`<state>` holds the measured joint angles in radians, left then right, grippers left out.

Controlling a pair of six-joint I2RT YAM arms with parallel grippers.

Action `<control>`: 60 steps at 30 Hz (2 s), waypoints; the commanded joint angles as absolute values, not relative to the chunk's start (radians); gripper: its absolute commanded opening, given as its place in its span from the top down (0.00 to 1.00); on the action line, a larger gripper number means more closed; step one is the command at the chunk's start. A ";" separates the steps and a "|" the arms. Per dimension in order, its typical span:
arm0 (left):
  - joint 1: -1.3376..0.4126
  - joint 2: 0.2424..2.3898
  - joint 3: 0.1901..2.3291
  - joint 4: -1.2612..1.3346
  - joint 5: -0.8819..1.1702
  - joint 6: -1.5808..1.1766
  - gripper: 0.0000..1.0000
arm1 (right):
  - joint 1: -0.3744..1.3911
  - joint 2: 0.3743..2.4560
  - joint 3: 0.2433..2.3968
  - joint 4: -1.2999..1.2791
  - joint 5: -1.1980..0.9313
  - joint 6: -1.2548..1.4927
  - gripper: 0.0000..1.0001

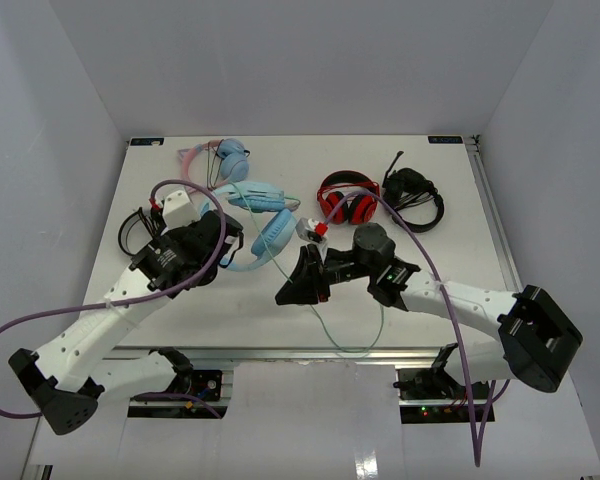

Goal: Wrap the headphones

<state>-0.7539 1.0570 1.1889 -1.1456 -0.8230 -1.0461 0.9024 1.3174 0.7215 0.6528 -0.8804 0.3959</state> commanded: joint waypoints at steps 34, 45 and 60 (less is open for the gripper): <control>-0.749 0.704 1.063 -0.761 -0.273 -1.009 1.00 | 0.928 1.376 0.550 0.987 -0.192 0.446 0.85; -0.749 0.666 0.998 -0.700 -0.151 -1.068 1.00 | 0.946 1.355 0.518 1.097 0.114 0.473 0.79; -0.749 0.655 0.977 -0.684 -0.116 -1.085 1.00 | 0.945 1.519 0.479 1.564 0.186 0.464 0.92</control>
